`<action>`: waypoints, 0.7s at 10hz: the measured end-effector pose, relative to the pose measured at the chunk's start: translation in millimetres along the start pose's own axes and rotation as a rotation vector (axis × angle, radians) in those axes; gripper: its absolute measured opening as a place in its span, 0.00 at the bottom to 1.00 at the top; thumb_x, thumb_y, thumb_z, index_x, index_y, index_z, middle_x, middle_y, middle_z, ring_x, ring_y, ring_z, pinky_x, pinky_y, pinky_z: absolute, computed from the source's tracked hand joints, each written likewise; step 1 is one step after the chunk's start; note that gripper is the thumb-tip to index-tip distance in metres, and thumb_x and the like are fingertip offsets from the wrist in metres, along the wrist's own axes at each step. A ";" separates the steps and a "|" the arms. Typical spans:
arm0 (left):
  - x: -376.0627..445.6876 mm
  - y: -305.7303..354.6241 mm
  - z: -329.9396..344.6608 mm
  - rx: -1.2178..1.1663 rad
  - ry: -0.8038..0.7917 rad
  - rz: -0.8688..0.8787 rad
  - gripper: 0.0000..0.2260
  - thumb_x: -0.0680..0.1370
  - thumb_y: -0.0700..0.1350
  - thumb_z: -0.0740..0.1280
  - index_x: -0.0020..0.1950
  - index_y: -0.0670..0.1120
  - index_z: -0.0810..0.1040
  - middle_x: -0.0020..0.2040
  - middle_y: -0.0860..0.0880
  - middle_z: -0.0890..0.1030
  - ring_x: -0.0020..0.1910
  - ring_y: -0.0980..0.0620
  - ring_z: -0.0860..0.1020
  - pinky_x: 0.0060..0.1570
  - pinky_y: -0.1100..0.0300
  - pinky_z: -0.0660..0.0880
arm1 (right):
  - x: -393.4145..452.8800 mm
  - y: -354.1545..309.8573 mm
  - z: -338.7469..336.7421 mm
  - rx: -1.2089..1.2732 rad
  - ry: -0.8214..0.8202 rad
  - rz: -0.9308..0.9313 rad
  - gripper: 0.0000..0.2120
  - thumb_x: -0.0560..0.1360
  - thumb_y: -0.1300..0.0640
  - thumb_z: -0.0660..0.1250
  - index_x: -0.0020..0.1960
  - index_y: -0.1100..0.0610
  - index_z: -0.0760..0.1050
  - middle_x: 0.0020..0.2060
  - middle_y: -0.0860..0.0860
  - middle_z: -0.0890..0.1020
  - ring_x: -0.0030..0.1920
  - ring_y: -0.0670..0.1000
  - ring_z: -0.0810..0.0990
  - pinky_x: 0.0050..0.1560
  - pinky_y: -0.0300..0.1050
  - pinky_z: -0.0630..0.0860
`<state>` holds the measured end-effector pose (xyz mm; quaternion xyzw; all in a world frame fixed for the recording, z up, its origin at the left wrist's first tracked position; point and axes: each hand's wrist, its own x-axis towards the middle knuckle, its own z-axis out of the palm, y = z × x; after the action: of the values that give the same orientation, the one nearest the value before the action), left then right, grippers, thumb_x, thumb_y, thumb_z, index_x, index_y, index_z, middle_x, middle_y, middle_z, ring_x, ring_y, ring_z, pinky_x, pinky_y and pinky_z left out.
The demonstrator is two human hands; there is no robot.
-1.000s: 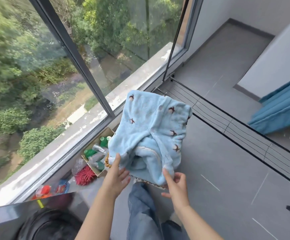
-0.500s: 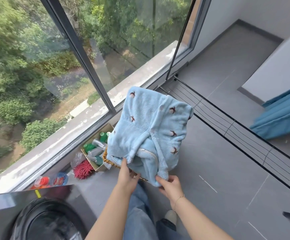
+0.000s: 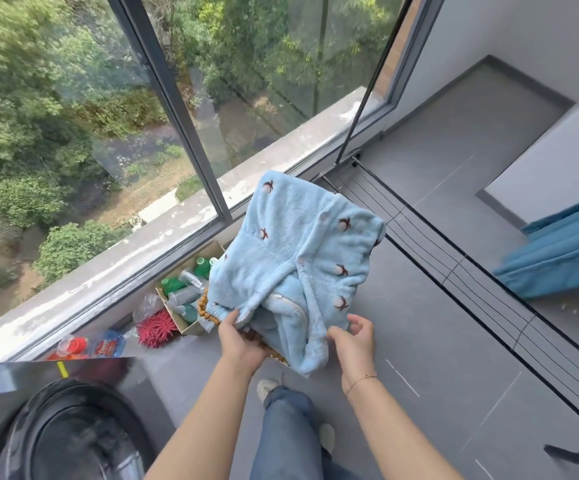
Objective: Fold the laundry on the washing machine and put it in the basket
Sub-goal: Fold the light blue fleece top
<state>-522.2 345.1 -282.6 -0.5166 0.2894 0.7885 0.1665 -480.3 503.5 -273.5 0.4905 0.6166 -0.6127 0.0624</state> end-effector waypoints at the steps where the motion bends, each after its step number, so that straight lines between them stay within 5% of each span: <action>1: 7.2 -0.2 -9.0 -0.158 0.225 0.116 0.16 0.80 0.55 0.56 0.53 0.45 0.75 0.41 0.45 0.77 0.37 0.48 0.74 0.38 0.58 0.72 | 2.3 -49.0 5.0 -0.077 -0.001 -0.259 0.13 0.68 0.65 0.67 0.49 0.51 0.74 0.52 0.49 0.76 0.54 0.50 0.75 0.58 0.54 0.74; 3: 23.7 -12.4 -5.5 0.070 0.631 0.122 0.16 0.78 0.38 0.59 0.66 0.39 0.73 0.54 0.39 0.79 0.45 0.44 0.76 0.48 0.52 0.75 | 25.8 -135.8 33.6 -0.306 -0.218 -0.445 0.08 0.74 0.64 0.63 0.49 0.55 0.77 0.48 0.45 0.80 0.54 0.49 0.77 0.56 0.48 0.73; 4: 31.1 0.0 5.6 0.220 0.632 0.122 0.15 0.79 0.39 0.63 0.66 0.39 0.72 0.61 0.40 0.76 0.55 0.40 0.75 0.53 0.49 0.73 | 48.7 -167.7 45.7 -0.412 -0.237 -0.565 0.08 0.75 0.64 0.63 0.50 0.55 0.77 0.51 0.49 0.80 0.53 0.47 0.76 0.58 0.42 0.71; 5: 52.1 3.9 1.1 0.133 0.535 0.080 0.15 0.82 0.41 0.58 0.67 0.37 0.70 0.57 0.44 0.75 0.51 0.47 0.73 0.57 0.49 0.71 | 82.7 -195.1 54.9 -0.548 -0.189 -0.647 0.10 0.75 0.65 0.61 0.51 0.57 0.78 0.52 0.51 0.80 0.50 0.49 0.75 0.57 0.47 0.73; 6: 62.5 7.6 2.2 -0.014 0.516 0.117 0.16 0.83 0.42 0.54 0.66 0.37 0.72 0.50 0.44 0.77 0.43 0.47 0.73 0.53 0.51 0.69 | 118.7 -220.6 58.5 -0.605 -0.142 -0.612 0.12 0.76 0.65 0.58 0.53 0.57 0.78 0.54 0.53 0.81 0.57 0.52 0.77 0.59 0.49 0.73; 7: 73.1 11.3 10.8 -0.091 0.415 0.246 0.17 0.84 0.42 0.50 0.69 0.38 0.69 0.68 0.38 0.72 0.55 0.45 0.72 0.55 0.50 0.72 | 157.1 -245.3 83.4 -0.805 -0.203 -0.600 0.16 0.76 0.66 0.57 0.60 0.59 0.77 0.60 0.55 0.79 0.60 0.55 0.76 0.59 0.47 0.71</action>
<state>-566.4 340.5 -342.7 -0.6354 0.3422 0.6920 -0.0175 -771.5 575.3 -229.8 0.1671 0.9082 -0.3620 0.1274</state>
